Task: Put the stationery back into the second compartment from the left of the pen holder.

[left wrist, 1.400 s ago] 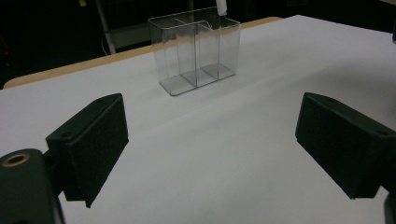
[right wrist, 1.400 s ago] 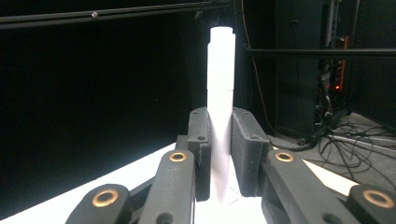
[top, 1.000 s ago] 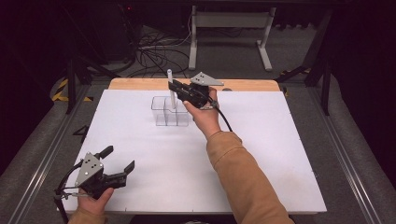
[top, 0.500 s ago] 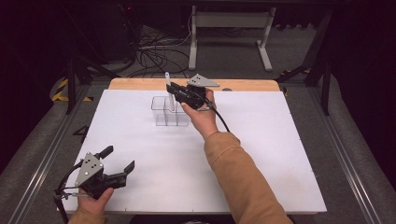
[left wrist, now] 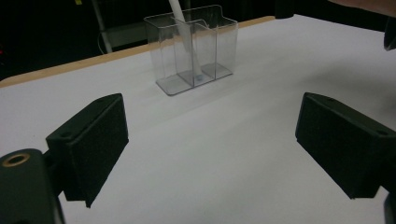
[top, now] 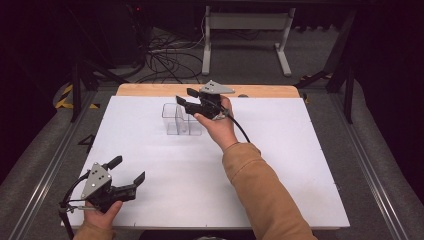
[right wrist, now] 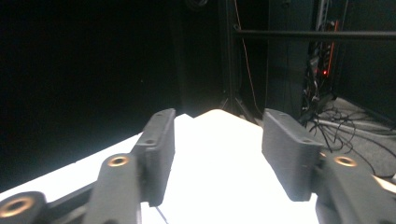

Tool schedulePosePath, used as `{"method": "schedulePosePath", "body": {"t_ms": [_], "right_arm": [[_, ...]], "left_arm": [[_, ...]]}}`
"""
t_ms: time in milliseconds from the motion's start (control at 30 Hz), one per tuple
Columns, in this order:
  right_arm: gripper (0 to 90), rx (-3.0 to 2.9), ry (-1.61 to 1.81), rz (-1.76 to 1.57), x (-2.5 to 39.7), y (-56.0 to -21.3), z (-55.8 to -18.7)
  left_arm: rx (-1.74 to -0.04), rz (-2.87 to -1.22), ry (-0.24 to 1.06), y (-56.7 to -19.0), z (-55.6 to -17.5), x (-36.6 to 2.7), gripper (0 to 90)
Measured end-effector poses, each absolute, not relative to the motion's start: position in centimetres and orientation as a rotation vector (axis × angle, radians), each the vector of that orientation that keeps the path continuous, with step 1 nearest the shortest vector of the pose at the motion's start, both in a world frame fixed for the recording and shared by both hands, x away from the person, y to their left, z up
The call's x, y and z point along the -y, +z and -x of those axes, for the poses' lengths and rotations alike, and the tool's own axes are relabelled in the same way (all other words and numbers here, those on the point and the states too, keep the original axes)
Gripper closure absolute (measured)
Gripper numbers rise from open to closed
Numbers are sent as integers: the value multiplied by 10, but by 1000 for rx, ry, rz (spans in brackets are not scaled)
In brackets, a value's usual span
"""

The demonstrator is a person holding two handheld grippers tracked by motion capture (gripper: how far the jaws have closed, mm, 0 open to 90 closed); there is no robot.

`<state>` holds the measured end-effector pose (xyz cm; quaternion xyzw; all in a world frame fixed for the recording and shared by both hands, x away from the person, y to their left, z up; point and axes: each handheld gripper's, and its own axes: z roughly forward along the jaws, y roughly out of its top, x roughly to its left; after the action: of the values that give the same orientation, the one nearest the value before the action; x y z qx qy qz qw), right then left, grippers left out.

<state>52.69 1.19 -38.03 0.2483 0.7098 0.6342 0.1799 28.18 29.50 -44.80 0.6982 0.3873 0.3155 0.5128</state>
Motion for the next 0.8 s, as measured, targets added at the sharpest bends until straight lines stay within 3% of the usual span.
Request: {"method": "schedulePosePath", "body": {"t_ms": [200, 800], "right_arm": [[333, -2014, 1761, -649, -5, -367, -514], [312, -2017, 1757, -588, 19, -348, -486]], "left_arm": [[-933, -1678, 759, -448, -282, -295, 101], [-932, -1677, 765, -447, -282, -294, 101]]}}
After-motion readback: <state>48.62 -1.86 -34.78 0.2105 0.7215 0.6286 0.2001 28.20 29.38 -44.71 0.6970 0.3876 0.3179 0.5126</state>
